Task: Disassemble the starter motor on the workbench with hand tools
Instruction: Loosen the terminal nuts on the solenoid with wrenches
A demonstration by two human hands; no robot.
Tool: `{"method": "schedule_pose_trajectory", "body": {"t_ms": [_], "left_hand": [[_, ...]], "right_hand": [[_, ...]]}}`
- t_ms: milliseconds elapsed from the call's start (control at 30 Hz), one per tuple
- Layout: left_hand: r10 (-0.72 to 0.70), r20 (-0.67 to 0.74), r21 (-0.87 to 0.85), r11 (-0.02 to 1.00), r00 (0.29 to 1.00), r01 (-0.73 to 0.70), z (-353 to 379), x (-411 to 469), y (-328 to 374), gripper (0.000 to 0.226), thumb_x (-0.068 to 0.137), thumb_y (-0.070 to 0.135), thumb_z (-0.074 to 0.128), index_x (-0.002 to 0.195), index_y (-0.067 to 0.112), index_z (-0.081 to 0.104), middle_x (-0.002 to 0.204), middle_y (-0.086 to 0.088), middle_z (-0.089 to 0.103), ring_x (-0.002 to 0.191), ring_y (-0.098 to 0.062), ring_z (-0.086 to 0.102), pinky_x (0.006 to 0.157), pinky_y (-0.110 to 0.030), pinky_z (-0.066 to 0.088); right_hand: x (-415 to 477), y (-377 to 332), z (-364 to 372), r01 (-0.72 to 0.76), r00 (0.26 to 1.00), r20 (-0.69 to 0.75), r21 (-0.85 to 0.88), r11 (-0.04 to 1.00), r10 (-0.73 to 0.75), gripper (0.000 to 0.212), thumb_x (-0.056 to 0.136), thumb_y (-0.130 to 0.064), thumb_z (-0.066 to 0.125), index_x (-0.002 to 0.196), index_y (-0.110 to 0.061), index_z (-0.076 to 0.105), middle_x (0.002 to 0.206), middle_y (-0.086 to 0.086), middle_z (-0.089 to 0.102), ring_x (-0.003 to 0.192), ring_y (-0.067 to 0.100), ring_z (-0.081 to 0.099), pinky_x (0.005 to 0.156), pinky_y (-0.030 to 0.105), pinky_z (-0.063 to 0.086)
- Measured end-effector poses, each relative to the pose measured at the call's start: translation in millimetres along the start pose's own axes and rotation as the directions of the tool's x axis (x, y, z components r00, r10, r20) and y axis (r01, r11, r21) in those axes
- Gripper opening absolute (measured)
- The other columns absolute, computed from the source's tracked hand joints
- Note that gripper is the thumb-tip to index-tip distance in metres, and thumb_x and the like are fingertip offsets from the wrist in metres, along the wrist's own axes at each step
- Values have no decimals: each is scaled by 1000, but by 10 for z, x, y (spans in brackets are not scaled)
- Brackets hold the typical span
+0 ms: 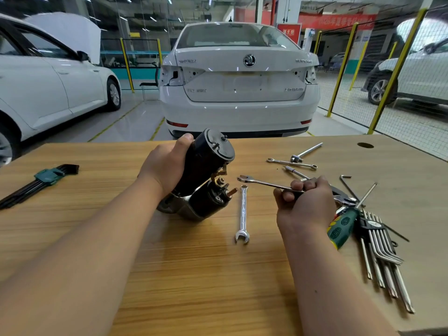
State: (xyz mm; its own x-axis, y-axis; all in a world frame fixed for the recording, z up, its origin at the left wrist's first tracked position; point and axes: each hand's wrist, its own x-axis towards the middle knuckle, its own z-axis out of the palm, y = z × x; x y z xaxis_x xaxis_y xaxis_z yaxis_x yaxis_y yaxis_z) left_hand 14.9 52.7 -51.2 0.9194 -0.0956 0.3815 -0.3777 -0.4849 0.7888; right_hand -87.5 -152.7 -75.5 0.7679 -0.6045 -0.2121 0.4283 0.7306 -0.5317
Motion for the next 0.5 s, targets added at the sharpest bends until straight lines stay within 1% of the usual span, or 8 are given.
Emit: {"method": "schedule_pose_trajectory", "body": {"t_ms": [67, 167, 233, 333, 500], "left_hand": [[3, -4, 3, 1000, 1000, -3, -2, -18, 14, 70, 72, 75, 27, 64, 11, 55, 63, -2, 56, 69, -22, 53, 68, -38, 38], [23, -4, 14, 1000, 1000, -23, -2, -27, 25, 76, 73, 74, 26, 71, 4, 57, 66, -5, 57, 71, -23, 54, 69, -38, 39], [19, -1, 11, 1000, 1000, -19, -5, -33, 24, 73, 73, 74, 26, 68, 7, 56, 66, -5, 57, 71, -25, 54, 69, -39, 39], [14, 6, -1, 1000, 1000, -14, -9, -29, 20, 65, 73, 74, 27, 60, 15, 51, 62, -3, 53, 68, -23, 52, 68, -39, 38], [29, -12, 24, 999, 1000, -29, 3, -18, 3, 66, 77, 72, 26, 61, 14, 51, 64, -5, 54, 69, -24, 53, 68, -39, 38]], "right_hand": [[-10, 23, -1, -27, 999, 17, -4, 1000, 27, 45, 97, -25, 44, 53, -20, 40, 50, -2, 46, 37, 16, 32, 45, 23, 48], [-42, 89, 11, -62, 997, 50, -20, 998, 63, 44, 100, -34, 44, 59, -20, 41, 50, -2, 47, 36, 15, 34, 47, 25, 49], [-54, 119, 19, -72, 996, 55, -33, 997, 74, 43, 100, -36, 44, 60, -19, 41, 50, -2, 47, 36, 15, 34, 46, 25, 49], [-68, 144, 26, -72, 996, 59, -33, 997, 74, 44, 99, -37, 44, 59, -20, 42, 50, -2, 46, 36, 15, 35, 47, 25, 49], [-103, 152, 14, -57, 996, 74, -2, 998, 57, 48, 99, -39, 42, 56, -19, 43, 52, 0, 48, 38, 16, 36, 46, 27, 49]]}}
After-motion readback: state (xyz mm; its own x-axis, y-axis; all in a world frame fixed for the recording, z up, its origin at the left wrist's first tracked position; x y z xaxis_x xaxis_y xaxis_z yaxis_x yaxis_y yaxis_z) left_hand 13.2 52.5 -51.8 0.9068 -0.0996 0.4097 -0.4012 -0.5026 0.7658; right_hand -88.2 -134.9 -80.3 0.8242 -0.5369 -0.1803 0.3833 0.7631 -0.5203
